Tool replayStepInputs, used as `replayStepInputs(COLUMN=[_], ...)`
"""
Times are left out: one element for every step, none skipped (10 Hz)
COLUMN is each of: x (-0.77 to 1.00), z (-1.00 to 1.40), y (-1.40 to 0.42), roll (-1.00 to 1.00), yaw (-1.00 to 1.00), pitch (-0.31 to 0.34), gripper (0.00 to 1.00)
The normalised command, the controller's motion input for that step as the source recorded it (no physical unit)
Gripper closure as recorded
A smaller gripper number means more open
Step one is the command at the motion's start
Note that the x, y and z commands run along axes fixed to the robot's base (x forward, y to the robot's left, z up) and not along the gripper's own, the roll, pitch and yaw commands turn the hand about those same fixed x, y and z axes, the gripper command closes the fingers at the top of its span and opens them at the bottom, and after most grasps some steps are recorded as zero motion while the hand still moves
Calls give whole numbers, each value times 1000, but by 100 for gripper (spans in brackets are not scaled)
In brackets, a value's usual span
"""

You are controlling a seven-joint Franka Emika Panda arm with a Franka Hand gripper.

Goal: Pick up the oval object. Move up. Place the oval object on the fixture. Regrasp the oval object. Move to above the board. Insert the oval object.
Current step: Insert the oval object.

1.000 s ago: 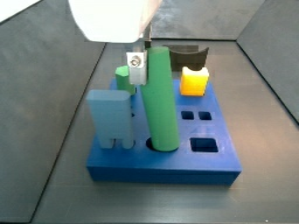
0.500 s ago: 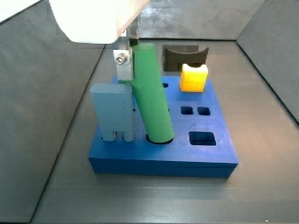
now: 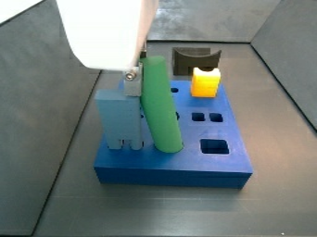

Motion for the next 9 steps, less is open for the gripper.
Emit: replayStepInputs(x=[363, 509, 543, 629, 697, 760, 811, 0, 0], z=[66, 0, 0, -129, -231, -331, -454, 0, 0], y=[-60, -109, -169, -217, -229, -234, -194, 0, 0], roll=[500, 443, 396, 349, 317, 253, 177, 0, 0], yaw=[100, 6, 0, 0, 0, 0, 0, 0, 0], pitch=[406, 443, 449, 420, 394, 371, 333, -11, 0], gripper=[100, 100, 100, 100, 100, 100, 100, 100, 100])
